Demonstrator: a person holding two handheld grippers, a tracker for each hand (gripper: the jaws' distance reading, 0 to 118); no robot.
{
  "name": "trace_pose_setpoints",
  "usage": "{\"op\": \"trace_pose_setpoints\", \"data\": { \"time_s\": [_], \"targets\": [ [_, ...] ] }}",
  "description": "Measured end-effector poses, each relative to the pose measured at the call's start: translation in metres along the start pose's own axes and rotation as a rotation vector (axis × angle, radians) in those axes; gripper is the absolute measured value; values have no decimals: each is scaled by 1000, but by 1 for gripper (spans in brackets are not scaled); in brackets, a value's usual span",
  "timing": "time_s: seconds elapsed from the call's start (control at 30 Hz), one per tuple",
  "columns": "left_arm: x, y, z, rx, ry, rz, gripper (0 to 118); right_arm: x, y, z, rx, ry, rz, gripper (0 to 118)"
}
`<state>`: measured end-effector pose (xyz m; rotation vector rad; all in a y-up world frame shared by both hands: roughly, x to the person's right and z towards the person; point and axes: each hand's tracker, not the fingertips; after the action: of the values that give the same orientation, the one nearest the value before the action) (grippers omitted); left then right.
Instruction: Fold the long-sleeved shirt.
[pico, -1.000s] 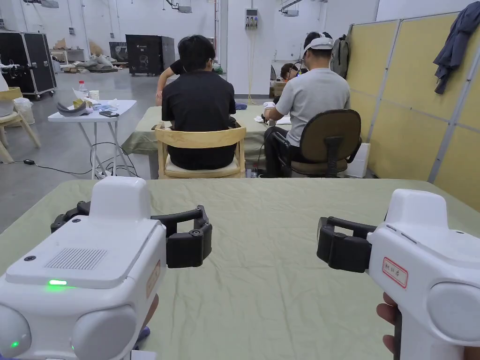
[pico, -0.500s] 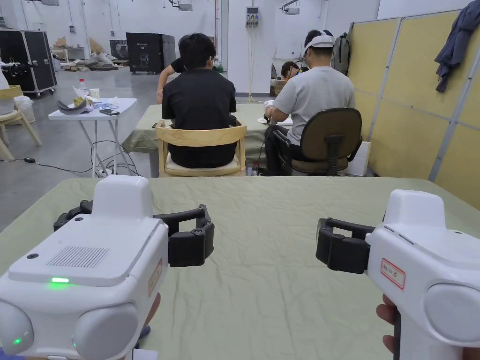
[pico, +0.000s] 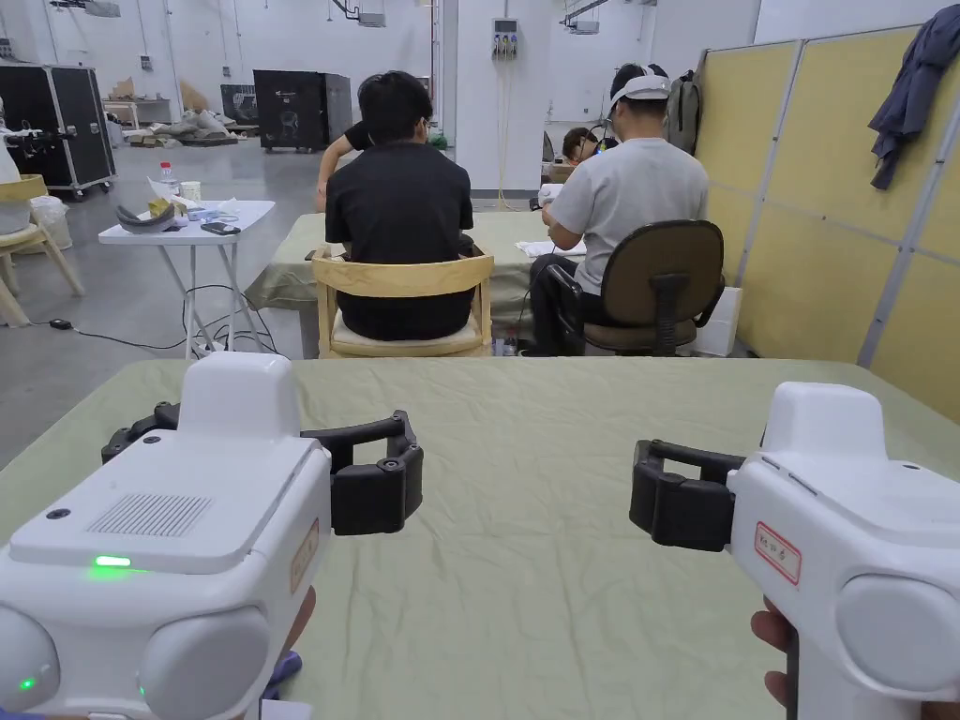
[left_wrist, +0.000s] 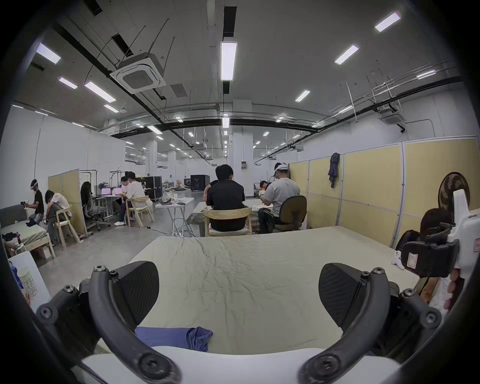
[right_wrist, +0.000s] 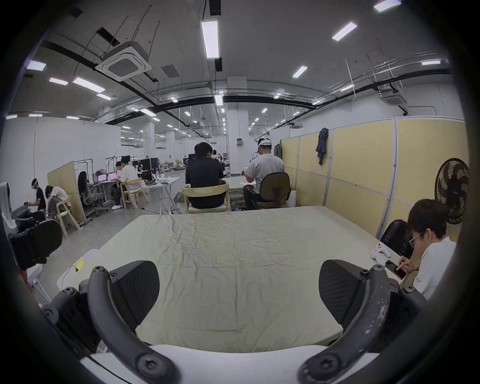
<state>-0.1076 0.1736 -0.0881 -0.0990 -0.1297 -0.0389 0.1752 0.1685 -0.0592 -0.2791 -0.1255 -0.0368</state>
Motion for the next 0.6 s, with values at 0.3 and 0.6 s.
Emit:
{"op": "trace_pose_setpoints", "data": {
  "time_s": [0.3,0.6],
  "targets": [
    [-1,-1,0,-3,-2,1,118,2,-3,-1,-9,-12,-7,118],
    [1,-1,0,-4,-7,2,118,2,-2,0,-10,-11,-7,118]
  ]
}}
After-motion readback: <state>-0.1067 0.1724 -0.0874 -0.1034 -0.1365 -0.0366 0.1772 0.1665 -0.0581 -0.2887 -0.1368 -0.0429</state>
